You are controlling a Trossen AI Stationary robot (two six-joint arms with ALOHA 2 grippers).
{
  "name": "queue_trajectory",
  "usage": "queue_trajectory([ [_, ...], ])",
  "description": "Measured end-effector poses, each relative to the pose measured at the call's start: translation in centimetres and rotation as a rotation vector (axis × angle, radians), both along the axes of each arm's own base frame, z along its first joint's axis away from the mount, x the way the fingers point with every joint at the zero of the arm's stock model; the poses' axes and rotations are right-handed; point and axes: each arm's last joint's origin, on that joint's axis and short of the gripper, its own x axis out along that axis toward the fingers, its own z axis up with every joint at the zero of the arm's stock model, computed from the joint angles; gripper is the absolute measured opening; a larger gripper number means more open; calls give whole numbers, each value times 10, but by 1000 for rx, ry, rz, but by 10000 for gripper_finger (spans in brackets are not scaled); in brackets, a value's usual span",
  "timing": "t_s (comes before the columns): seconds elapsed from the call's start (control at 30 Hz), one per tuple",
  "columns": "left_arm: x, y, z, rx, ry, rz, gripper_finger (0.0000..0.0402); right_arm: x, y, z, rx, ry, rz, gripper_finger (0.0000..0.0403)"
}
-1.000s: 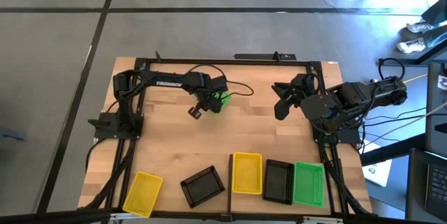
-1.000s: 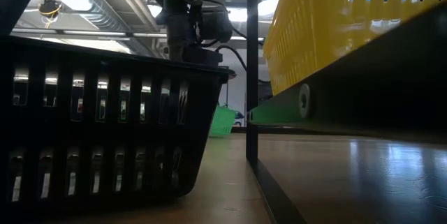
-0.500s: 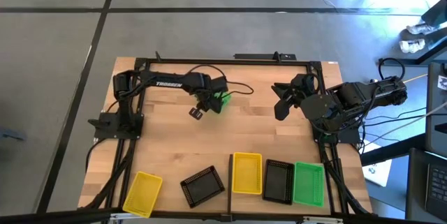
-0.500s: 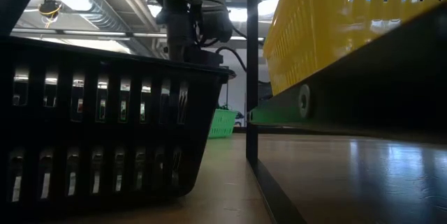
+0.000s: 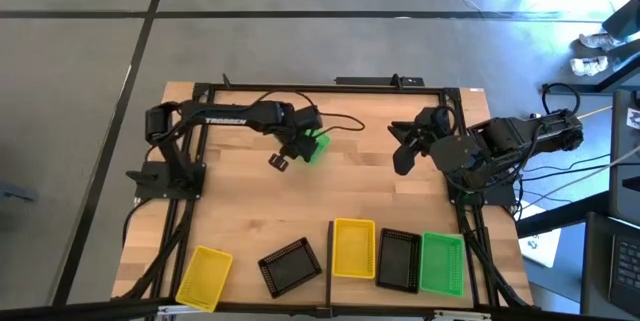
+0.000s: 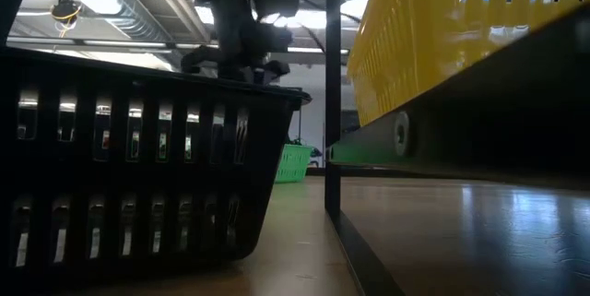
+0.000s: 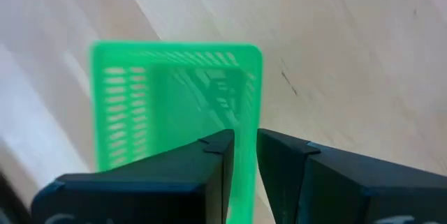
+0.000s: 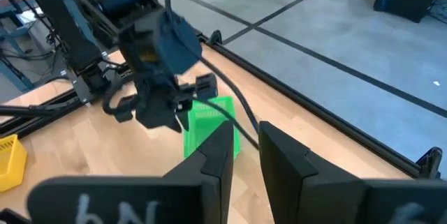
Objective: Stack baskets on shelf by color
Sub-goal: Stack the green bin on top of the green bins on the shelf
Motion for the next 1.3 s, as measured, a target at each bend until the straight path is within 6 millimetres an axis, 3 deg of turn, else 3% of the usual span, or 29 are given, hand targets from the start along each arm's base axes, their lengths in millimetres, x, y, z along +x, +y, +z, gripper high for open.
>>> queue_trajectory([
  [0.17, -7, -2, 20, -16, -78, 82, 55, 0, 1, -1, 1, 21, 34, 67],
  [0.47, -26, -3, 59, -142, -254, 408, 55, 1, 2, -1, 29, 38, 84, 67],
  [0.73, -53, -7, 98, -174, -411, 561, 55, 3, 0, -2, 41, 69, 132, 67],
  [0.87, -68, -9, 117, -131, -501, 634, 55, 13, -6, -3, 25, 103, 206, 67],
  [1.1, -98, -15, 149, -150, -656, 689, 55, 46, -36, -7, 172, 23, 219, 67],
  [1.3, -128, -23, 168, -172, -729, 699, 55, 77, -73, -33, 310, 86, 147, 67],
])
